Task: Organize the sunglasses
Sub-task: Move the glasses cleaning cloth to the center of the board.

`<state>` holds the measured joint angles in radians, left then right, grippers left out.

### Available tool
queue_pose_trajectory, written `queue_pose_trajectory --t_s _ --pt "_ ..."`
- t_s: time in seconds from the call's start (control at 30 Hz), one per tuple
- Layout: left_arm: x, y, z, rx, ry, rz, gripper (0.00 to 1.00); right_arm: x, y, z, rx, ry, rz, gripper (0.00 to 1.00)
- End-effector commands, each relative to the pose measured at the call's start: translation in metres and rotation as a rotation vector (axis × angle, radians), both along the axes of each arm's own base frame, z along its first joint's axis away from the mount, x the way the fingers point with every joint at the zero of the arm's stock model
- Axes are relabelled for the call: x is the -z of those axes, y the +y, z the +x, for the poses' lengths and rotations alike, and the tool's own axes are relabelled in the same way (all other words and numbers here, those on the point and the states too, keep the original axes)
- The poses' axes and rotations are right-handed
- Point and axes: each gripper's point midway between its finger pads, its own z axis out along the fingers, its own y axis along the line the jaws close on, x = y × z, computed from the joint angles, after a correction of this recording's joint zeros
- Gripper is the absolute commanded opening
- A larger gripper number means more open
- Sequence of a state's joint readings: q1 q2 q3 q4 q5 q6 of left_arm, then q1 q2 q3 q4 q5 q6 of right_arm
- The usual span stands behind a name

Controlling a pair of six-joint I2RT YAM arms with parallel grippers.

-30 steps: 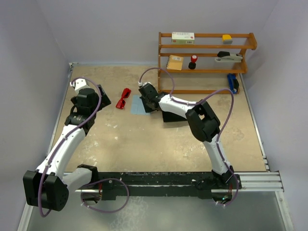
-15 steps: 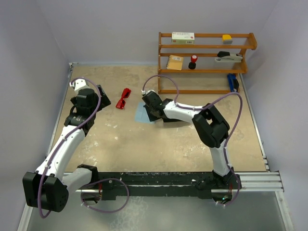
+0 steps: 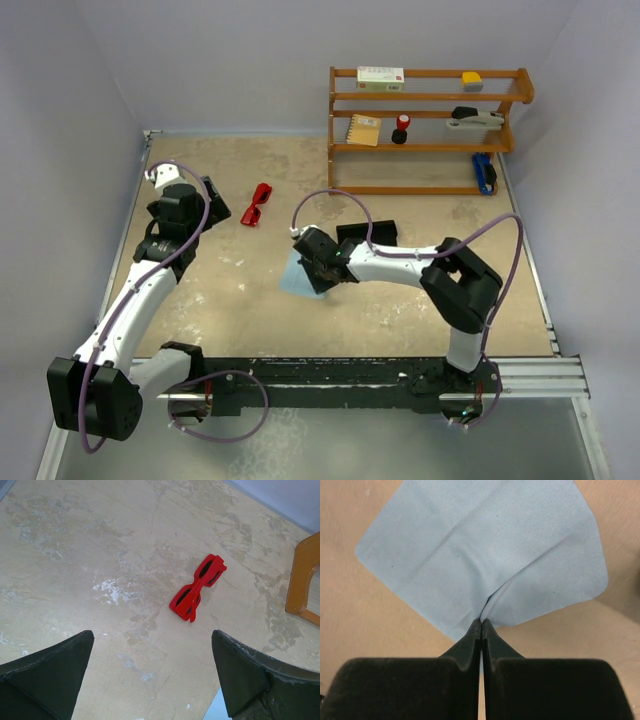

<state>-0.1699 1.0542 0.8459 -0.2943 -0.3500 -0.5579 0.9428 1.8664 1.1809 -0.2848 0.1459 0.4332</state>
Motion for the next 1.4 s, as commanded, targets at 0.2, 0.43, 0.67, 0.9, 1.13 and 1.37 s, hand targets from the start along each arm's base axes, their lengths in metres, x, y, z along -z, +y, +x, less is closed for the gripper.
queue_pose_trajectory --t_s 0.2,0.43,0.67,0.9,1.13,1.37 --pt "-0.019 -0.002 0.012 0.003 -0.072 -0.032 0.99 -0.007 -0.042 -0.058 -0.018 0.079 -0.052 0.00" --pt "-0.016 -0.005 0.012 0.015 -0.069 -0.041 0.99 -0.013 -0.056 -0.059 -0.026 0.037 -0.064 0.13" --pt "-0.016 -0.003 0.011 0.014 -0.065 -0.024 0.99 -0.039 -0.046 -0.048 0.006 -0.014 -0.010 0.35" --pt "-0.010 -0.004 0.009 0.027 -0.046 -0.018 0.99 -0.054 -0.052 -0.047 0.050 -0.039 0.012 0.24" --pt "-0.009 -0.013 0.010 0.060 -0.046 -0.052 0.99 -0.034 -0.049 -0.047 0.081 -0.018 0.014 0.00" --pt "-0.012 -0.012 0.007 0.062 -0.051 -0.051 0.99 -0.016 -0.046 -0.047 0.093 0.006 0.013 0.00"
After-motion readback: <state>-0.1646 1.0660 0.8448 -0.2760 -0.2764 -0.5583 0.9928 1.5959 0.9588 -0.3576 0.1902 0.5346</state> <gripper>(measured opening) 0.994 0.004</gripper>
